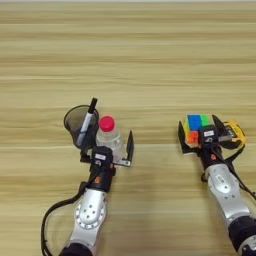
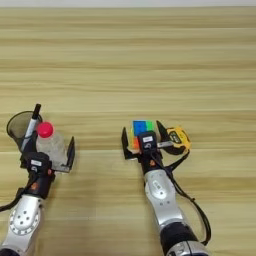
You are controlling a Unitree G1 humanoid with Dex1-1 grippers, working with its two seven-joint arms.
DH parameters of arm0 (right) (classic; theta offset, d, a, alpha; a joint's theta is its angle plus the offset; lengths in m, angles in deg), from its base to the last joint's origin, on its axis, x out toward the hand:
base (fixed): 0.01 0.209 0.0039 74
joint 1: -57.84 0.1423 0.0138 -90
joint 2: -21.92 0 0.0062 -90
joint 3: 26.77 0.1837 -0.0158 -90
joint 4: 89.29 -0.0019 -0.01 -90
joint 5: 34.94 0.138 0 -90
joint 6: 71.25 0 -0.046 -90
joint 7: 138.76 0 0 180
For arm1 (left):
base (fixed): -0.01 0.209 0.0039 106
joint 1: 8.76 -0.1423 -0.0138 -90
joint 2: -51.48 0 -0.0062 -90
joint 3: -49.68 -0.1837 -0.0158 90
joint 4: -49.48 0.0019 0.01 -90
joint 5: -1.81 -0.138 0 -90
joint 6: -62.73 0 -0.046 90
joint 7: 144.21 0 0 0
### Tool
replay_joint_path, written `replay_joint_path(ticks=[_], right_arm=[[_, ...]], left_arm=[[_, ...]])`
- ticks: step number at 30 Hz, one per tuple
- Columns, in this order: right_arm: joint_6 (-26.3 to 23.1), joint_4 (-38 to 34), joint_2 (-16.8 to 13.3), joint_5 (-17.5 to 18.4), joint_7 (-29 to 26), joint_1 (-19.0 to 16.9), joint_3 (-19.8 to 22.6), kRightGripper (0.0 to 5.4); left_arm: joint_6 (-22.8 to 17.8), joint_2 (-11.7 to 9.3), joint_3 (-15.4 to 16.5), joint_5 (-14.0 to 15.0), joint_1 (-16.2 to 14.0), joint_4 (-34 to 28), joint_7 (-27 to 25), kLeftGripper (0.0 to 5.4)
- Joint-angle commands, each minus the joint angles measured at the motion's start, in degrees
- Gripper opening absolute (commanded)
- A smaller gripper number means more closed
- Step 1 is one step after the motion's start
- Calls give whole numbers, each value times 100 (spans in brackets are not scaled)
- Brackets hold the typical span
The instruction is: Move the objects on the table
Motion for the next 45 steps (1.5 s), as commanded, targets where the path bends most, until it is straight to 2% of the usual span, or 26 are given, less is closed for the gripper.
replay_joint_path(ticks=[1, 10, 21, 27, 31, 35, 45], right_arm=[[-63, 64, 10, 22, -20, 26, -11, 538], [-57, 41, 17, 19, -15, 22, -16, 540], [-66, 84, 64, 21, 3, 49, -35, 540], [-72, 77, 83, 26, -5, 43, -34, 540], [-72, 73, 94, 27, 7, 47, -32, 540], [-54, 56, 99, 35, 31, 34, -17, 540], [-57, -122, 114, 13, 138, -26, -4, 540]], left_arm=[[-117, 31, -16, 15, -51, -108, 12, 540], [-166, 18, -34, 53, -135, -307, -31, 457], [-412, -25, -96, 8, -321, -908, -58, 361], [-470, 85, -120, 144, -281, -748, -177, 327], [-521, 93, -116, 190, -174, -717, -212, 320], [-634, 151, -182, 147, 123, -701, -253, 317], [-641, 350, -385, 175, 585, -67, -386, 316]])
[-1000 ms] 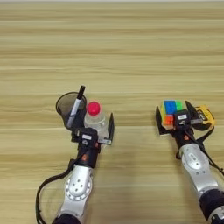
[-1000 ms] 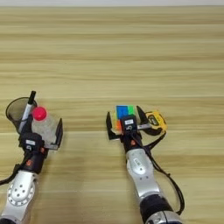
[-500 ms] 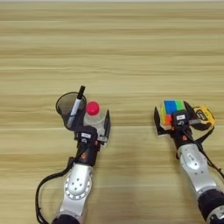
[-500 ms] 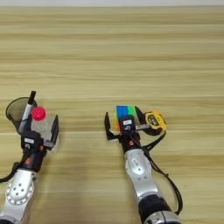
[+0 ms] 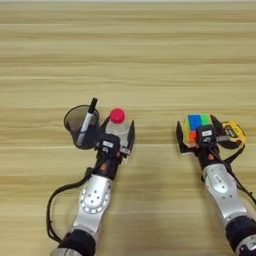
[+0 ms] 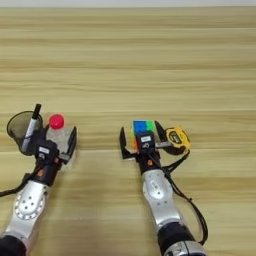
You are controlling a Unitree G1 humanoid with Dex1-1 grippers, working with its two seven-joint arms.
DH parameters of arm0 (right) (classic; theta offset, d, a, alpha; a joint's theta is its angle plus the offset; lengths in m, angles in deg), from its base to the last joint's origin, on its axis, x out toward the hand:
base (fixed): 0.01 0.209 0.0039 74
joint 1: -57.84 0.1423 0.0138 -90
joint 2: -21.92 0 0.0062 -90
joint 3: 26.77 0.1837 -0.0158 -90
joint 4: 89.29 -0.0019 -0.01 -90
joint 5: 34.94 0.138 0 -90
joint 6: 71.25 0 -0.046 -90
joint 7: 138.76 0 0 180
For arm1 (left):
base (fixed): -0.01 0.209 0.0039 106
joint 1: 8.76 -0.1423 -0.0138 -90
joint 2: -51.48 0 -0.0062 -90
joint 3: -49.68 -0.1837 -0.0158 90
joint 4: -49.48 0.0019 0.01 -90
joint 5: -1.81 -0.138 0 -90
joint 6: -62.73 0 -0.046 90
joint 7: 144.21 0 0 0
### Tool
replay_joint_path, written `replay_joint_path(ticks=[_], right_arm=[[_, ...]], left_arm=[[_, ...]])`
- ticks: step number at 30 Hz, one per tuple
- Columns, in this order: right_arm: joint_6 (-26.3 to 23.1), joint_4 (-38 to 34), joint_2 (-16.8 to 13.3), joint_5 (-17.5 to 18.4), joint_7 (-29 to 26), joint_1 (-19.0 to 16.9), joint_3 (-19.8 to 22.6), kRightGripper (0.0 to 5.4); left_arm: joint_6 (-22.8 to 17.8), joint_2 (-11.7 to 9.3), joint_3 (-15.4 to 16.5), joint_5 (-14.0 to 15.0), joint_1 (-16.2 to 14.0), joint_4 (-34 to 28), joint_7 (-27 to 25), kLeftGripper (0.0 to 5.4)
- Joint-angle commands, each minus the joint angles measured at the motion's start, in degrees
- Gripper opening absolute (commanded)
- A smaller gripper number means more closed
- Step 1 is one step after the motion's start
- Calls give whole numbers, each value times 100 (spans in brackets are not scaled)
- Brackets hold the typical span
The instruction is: Move the objects on the table
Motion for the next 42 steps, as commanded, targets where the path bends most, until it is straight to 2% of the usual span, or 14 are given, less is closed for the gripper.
replay_joint_path(ticks=[1, 24, 42], right_arm=[[-57, -103, 24, -1, 72, -39, 8, 540], [-148, -469, 23, 7, 177, -212, 18, 540], [-207, -547, 2, 22, 172, -242, 39, 540]], left_arm=[[-42, 391, -128, 45, 222, 297, -85, 316], [56, 765, -417, 219, 894, 1260, -297, 316], [-3, 1005, -376, 311, 1265, 1766, -433, 316]])
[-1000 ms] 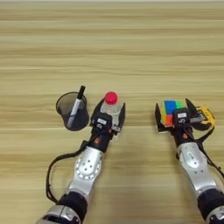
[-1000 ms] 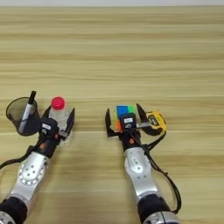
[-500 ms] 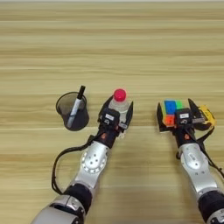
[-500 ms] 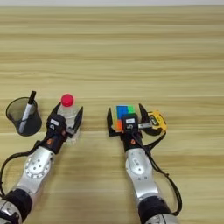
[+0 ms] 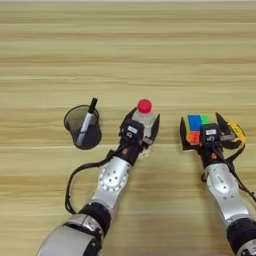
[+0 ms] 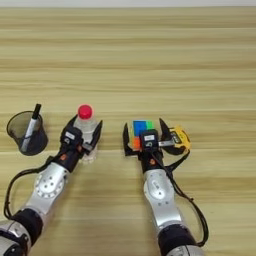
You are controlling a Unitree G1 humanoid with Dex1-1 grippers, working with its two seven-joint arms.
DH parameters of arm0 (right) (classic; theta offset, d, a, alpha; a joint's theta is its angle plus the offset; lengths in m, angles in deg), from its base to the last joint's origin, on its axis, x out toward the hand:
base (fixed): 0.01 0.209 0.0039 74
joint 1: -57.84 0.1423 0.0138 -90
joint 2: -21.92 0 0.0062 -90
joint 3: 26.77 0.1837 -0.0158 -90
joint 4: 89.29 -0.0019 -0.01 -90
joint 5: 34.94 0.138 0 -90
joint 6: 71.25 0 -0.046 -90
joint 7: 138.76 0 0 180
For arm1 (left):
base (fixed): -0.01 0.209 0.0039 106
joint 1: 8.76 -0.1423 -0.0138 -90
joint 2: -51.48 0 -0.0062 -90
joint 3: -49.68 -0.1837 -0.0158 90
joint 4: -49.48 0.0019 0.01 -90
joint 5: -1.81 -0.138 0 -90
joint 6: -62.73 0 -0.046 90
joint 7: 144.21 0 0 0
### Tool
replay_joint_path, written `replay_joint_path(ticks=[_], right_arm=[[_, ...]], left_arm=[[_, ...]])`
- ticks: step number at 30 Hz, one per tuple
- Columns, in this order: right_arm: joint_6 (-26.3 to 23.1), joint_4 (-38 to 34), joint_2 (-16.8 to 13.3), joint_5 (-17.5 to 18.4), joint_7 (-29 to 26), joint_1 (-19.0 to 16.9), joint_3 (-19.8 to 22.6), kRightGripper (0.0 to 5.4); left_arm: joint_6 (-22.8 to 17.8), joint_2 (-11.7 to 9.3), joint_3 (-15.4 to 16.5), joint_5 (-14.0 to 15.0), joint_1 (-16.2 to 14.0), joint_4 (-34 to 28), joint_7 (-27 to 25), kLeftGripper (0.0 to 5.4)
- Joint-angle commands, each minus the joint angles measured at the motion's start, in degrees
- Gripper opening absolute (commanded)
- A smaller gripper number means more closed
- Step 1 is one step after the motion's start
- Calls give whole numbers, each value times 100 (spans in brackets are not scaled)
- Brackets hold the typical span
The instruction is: Move the objects on the table
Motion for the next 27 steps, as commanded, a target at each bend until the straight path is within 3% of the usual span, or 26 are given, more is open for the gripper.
replay_joint_path(ticks=[1, 18, 19, 27], right_arm=[[-86, -58, -11, 22, -1, -45, 21, 540], [-103, -118, -10, 17, 20, -70, 30, 540], [-105, -119, -10, 19, 16, -73, 30, 540], [-117, -102, -6, 38, -6, -74, 32, 540]], left_arm=[[-88, 676, 9, 39, -61, 157, -43, 316], [-220, 797, 17, -104, 141, 542, -71, 316], [-228, 793, 19, -115, 142, 549, -55, 345], [-239, 769, 49, -141, 145, 574, 14, 420]])
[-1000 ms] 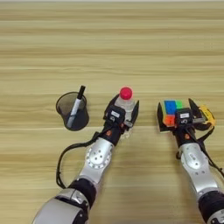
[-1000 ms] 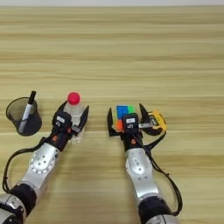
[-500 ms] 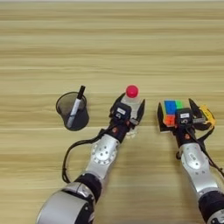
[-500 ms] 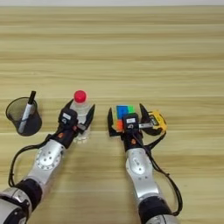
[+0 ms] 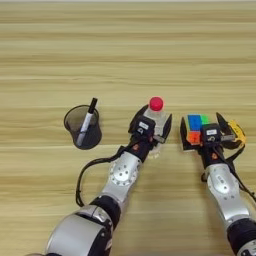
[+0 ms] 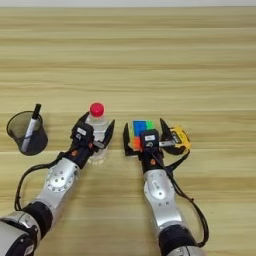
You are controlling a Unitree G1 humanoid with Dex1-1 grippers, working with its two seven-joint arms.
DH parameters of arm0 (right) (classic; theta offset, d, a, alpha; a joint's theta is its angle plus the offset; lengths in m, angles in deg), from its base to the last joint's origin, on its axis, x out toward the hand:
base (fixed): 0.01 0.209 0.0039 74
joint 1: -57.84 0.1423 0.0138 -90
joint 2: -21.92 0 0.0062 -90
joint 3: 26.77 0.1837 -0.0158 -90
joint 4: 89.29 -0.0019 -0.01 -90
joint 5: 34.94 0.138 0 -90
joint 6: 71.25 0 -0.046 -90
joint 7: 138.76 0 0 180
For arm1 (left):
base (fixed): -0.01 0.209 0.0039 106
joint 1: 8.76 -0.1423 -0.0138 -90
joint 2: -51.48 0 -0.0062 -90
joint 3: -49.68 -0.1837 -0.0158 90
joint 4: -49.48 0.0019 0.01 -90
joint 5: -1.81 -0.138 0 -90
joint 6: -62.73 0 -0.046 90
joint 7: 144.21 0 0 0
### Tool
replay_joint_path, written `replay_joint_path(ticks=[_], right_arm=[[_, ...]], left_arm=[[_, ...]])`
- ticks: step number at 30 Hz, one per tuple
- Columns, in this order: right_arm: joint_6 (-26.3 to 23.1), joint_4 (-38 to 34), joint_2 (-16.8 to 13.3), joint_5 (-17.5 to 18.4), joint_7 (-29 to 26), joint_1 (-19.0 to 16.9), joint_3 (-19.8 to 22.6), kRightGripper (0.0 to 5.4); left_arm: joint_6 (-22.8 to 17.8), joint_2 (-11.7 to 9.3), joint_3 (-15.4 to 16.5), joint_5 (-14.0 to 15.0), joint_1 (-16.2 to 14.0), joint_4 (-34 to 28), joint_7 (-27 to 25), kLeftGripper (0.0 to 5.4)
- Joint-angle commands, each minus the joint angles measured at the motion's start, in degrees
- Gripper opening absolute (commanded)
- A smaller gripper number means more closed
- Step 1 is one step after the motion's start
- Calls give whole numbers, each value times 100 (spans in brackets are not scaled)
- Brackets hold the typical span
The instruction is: Move the objects on the table
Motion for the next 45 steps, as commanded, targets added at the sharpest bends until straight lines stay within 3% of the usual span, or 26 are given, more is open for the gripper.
replay_joint_path(ticks=[1, 15, 24, 38, 45], right_arm=[[-107, -57, -4, 37, -9, -51, 25, 540], [-99, -54, -7, 40, -8, -63, 26, 540], [-106, -97, 2, 31, 16, -88, 26, 540], [-142, -183, 34, 21, 27, -144, 15, 540], [-142, -201, 48, 17, 35, -164, 14, 540]], left_arm=[[-86, 449, -7, -60, -272, 72, 31, 427], [-51, 390, 0, -118, -332, 73, 78, 539], [36, 284, -58, -289, -542, -50, 163, 539], [18, 34, -181, -227, -1169, -649, -52, 539], [-95, 31, -354, -149, -1447, -989, -283, 539]])
